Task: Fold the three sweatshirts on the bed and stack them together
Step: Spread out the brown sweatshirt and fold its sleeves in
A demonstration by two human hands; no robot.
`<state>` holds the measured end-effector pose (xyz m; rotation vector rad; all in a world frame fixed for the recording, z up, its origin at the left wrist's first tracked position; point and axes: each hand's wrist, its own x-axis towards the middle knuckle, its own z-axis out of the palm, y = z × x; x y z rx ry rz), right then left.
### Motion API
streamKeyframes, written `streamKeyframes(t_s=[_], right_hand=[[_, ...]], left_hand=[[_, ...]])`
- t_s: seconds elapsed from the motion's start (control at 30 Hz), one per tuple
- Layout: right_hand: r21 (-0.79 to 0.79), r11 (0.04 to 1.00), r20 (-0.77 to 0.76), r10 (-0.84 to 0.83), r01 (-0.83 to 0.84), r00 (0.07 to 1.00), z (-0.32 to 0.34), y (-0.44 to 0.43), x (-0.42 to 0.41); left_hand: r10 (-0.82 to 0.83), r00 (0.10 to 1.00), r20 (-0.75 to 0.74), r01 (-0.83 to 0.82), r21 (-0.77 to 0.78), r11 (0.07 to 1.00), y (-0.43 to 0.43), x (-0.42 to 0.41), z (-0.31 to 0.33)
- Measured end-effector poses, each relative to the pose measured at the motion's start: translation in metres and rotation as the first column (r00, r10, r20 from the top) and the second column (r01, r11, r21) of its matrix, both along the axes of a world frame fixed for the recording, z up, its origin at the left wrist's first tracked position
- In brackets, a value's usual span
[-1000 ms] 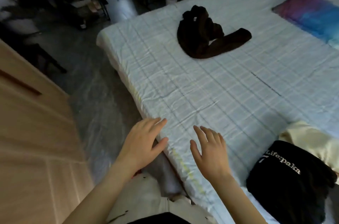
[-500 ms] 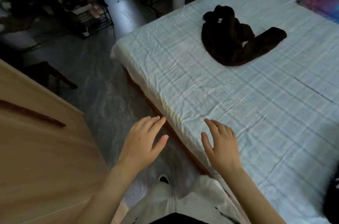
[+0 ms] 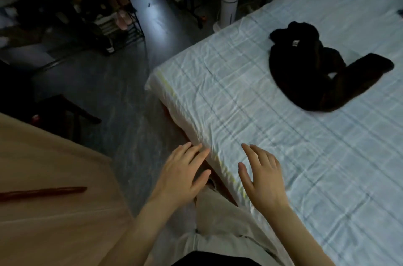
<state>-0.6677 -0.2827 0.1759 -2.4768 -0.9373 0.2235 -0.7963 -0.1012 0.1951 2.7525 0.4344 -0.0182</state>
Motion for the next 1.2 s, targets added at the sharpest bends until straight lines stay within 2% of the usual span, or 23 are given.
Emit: streamKeyframes(t_s=[0.1,0.33,0.5,0.7,0.87,0.97,1.1,1.2], right_hand=[[0.025,1.0,0.032,-0.014,0.013,0.999,0.01,0.049,0.039],[0.05,0.994,0.129,-0.101,0.096,0.986,0.04,0.143,0.115],[0.044,0.947,0.153,-0.32,0.317,0.935,0.025,0.193,0.134],[0.051,0.787,0.092,-0.617,0.615,0.782,0.016,0.245,0.135],[0.055,0.647,0.055,-0.763,0.761,0.644,0.017,0.259,0.154],[0.047,0.596,0.08,-0.802,0.801,0.592,0.015,0.251,0.174],[0.063,0.579,0.075,-0.815,0.813,0.575,-0.004,0.224,0.222],[0.068,0.603,0.136,-0.795,0.795,0.591,-0.039,0.194,0.282]], left_hand=[[-0.02,0.998,0.055,0.018,0.033,0.999,0.058,0.04,0.016],[-0.107,0.977,0.186,0.111,-0.013,0.994,0.176,0.142,0.05],[-0.34,0.927,0.157,0.352,-0.055,0.935,0.239,0.203,0.024],[-0.6,0.789,0.131,0.61,-0.054,0.79,0.303,0.271,0.007],[-0.715,0.681,0.161,0.731,-0.083,0.678,0.313,0.34,0.011],[-0.752,0.639,0.162,0.769,-0.111,0.63,0.297,0.382,0.008],[-0.776,0.607,0.171,0.794,-0.12,0.595,0.263,0.444,-0.015],[-0.766,0.611,0.197,0.791,-0.124,0.599,0.231,0.506,-0.049]])
